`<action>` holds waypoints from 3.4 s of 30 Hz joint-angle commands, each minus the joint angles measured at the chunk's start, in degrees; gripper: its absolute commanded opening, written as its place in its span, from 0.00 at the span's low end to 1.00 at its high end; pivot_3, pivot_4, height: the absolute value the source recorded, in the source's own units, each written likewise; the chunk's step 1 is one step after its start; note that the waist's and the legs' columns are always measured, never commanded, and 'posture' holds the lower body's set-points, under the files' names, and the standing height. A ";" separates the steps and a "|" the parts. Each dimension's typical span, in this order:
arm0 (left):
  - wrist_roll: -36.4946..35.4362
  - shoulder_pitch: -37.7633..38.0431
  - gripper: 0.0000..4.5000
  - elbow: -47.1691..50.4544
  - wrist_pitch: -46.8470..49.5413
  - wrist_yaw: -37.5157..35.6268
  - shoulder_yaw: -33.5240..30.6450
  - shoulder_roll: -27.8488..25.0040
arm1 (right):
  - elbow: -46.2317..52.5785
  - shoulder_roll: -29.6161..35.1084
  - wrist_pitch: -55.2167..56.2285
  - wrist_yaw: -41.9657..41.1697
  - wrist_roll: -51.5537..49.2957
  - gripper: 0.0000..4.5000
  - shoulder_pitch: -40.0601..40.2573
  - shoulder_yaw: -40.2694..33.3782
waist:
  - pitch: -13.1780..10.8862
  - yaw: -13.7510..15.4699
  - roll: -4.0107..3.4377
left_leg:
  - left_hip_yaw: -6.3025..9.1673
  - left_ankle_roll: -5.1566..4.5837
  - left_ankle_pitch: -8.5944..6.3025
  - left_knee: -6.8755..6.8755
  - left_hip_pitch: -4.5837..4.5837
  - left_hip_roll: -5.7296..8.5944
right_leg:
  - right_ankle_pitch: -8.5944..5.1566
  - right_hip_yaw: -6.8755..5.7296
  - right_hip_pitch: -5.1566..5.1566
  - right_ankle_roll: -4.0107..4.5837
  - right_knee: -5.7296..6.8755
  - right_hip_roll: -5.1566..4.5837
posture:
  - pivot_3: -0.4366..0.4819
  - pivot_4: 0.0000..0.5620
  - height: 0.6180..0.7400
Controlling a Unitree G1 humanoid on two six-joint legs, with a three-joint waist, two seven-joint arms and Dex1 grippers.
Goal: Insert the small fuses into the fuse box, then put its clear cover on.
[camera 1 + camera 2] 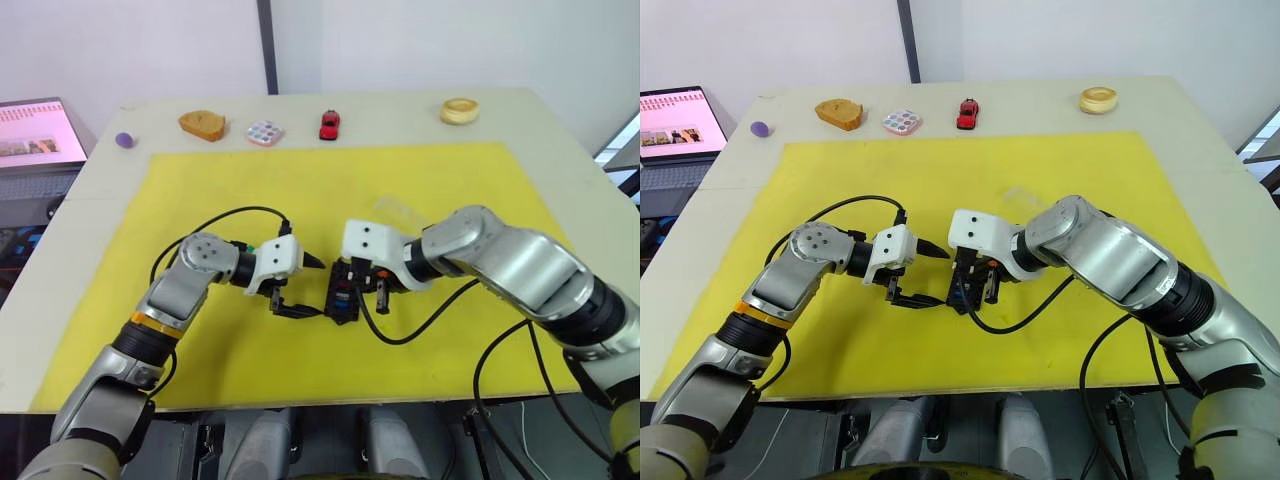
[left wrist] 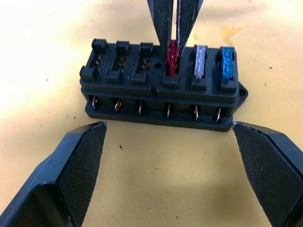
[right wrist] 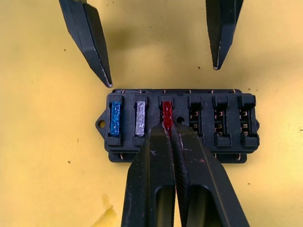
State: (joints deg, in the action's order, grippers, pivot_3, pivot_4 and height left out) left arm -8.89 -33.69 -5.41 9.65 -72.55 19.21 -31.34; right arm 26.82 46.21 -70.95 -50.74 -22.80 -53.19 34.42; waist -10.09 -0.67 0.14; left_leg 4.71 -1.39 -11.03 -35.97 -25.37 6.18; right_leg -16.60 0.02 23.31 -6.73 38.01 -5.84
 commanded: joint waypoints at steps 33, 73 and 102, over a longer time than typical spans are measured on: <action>-0.07 -0.20 1.00 2.51 0.54 0.06 -0.47 -0.14 | -1.09 0.55 -0.49 -4.50 -1.75 0.22 -3.84 -7.67 | -0.02 0.09 0.00 | 0.02 0.00 0.00 -0.01 -0.10 0.02 | 0.00 -0.01 -0.03 0.00 0.00 -0.01 | 0.48 0.27 1.00; 0.00 -0.54 1.00 2.42 0.51 -0.01 -0.90 -0.65 | -4.01 2.04 8.25 -5.09 4.76 0.01 7.26 -1.43 | -0.01 0.15 0.01 | 0.05 0.00 0.00 -0.04 -0.01 0.02 | 0.00 -0.03 -0.05 0.00 -0.01 -0.01 | 0.48 0.27 1.00; -7.96 -2.41 1.00 7.80 11.79 0.05 -6.81 -3.14 | -4.59 -1.65 11.24 -8.71 1.22 0.01 5.72 -15.59 | 0.89 1.25 0.36 | 0.12 0.00 -0.01 -0.08 -0.07 0.01 | 0.00 -0.07 -0.07 0.01 -0.03 -0.01 | 0.48 0.27 1.00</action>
State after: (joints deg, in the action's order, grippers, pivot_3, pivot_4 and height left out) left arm -14.94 -34.59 -0.11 20.15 -72.76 14.73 -33.74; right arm 20.93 44.30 -59.18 -58.93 -19.64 -45.23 22.95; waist -9.21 0.58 0.50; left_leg 4.82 -1.39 -11.03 -36.04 -25.46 6.19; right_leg -16.60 -0.05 23.24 -6.72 37.98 -5.85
